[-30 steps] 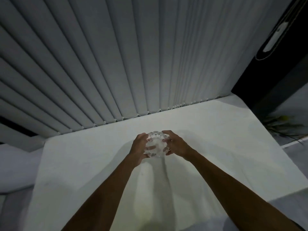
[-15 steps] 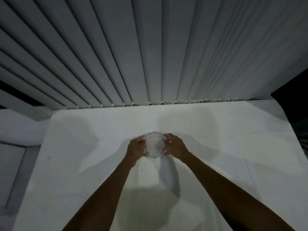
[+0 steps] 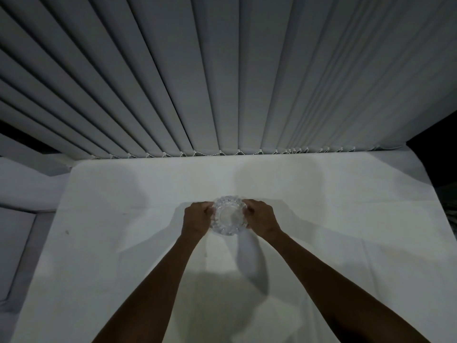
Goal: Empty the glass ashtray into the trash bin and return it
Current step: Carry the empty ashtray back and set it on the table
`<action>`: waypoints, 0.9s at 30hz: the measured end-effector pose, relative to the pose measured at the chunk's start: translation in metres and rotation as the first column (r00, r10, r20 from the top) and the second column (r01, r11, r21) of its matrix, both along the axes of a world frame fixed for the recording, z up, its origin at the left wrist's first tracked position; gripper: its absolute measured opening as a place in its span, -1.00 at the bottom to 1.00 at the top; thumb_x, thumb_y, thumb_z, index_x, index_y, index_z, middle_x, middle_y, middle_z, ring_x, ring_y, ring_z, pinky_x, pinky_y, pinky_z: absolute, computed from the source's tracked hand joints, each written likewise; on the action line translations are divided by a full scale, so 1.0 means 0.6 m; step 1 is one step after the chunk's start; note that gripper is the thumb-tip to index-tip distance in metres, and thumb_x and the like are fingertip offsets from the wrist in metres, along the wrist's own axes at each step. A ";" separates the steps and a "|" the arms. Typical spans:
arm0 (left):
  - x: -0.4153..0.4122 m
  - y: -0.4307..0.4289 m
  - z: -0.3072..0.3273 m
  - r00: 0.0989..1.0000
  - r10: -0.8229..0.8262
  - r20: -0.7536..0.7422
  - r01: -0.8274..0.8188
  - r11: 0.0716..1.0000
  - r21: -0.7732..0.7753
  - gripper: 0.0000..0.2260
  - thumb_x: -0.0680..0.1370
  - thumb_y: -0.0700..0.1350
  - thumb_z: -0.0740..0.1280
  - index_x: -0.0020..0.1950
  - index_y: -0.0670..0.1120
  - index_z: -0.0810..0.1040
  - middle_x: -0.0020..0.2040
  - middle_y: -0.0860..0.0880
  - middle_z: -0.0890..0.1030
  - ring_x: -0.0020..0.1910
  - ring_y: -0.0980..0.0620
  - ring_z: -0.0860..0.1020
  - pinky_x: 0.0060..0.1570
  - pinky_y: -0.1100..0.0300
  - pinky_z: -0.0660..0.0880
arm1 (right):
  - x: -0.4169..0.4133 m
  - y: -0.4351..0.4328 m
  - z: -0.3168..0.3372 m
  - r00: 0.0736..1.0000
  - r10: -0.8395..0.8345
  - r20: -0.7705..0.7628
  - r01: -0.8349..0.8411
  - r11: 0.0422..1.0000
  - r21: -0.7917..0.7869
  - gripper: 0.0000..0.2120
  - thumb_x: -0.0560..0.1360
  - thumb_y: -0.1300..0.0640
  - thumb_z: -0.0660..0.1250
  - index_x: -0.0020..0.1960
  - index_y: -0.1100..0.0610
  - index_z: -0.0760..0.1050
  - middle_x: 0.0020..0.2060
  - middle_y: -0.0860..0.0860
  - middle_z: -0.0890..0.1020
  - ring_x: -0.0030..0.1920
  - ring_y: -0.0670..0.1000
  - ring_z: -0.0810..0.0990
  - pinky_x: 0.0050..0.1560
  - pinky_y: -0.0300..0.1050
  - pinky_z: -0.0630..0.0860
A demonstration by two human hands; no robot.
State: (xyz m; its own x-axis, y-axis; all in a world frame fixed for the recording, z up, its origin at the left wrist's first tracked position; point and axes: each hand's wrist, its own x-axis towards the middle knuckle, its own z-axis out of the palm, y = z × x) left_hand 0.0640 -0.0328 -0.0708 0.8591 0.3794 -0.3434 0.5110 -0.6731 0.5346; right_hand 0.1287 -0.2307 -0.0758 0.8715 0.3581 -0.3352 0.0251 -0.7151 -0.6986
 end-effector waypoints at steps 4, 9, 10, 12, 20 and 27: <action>-0.002 0.001 0.007 0.998 0.068 0.011 -0.068 0.998 0.005 -0.82 0.60 -0.04 0.49 0.17 -0.03 0.80 0.12 -0.08 0.80 0.15 -0.13 0.74 0.15 0.02 0.61 | 0.003 -0.003 -0.001 0.995 0.028 0.100 -0.025 0.999 -0.039 -0.72 0.61 0.28 0.33 0.26 0.16 0.70 0.03 0.17 0.77 0.05 0.24 0.67 0.11 -0.04 0.51; 0.008 -0.008 0.028 0.963 0.231 -0.140 -0.219 0.971 0.098 -0.38 0.48 0.16 0.57 0.50 0.04 0.56 0.62 -0.18 0.31 0.58 -0.30 0.35 0.41 -0.33 0.42 | 0.005 -0.005 0.007 0.985 0.051 0.165 0.018 0.920 -0.392 -0.42 0.55 -0.24 0.37 0.50 -0.04 0.45 0.38 0.18 0.54 0.34 0.25 0.49 0.31 0.05 0.43; 0.008 -0.003 0.031 0.936 0.276 -0.218 -0.254 0.959 0.126 -0.20 0.42 0.26 0.58 0.60 0.08 0.43 0.71 -0.20 0.12 0.66 -0.36 0.17 0.47 -0.45 0.30 | 0.005 -0.011 0.009 0.987 0.007 0.159 0.070 0.879 -0.471 -0.19 0.47 -0.41 0.36 0.60 -0.07 0.29 0.51 0.26 0.36 0.46 0.34 0.37 0.41 0.16 0.35; 0.008 0.011 0.035 0.884 0.345 -0.316 -0.343 0.937 0.065 0.06 0.29 0.41 0.59 0.69 0.15 0.24 0.75 -0.23 -0.06 0.70 -0.42 0.00 0.54 -0.51 0.13 | 0.007 -0.022 0.012 0.995 -0.069 0.074 0.099 0.813 -0.574 0.20 0.30 -0.66 0.22 0.70 -0.06 -0.09 0.66 0.33 -0.06 0.63 0.43 0.01 0.51 0.44 0.11; 0.021 0.023 0.057 0.826 0.323 -0.462 -0.344 0.938 0.040 0.19 0.30 0.45 0.56 0.76 0.13 0.02 0.71 -0.36 -0.26 0.68 -0.52 -0.16 0.56 -0.51 0.00 | 0.005 -0.015 -0.001 0.995 -0.104 -0.007 0.076 0.766 -0.638 0.25 0.26 -0.75 -0.02 0.69 -0.05 -0.27 0.64 0.33 -0.28 0.62 0.45 -0.26 0.42 0.69 0.02; 0.023 0.025 0.051 0.840 0.312 -0.443 -0.332 0.943 0.034 0.19 0.31 0.45 0.55 0.76 0.13 0.01 0.70 -0.38 -0.30 0.66 -0.55 -0.20 0.54 -0.54 0.00 | 0.004 -0.017 -0.005 0.997 -0.071 0.032 0.074 0.741 -0.668 0.22 0.30 -0.74 -0.06 0.70 -0.03 -0.26 0.64 0.35 -0.26 0.63 0.46 -0.22 0.42 0.68 0.06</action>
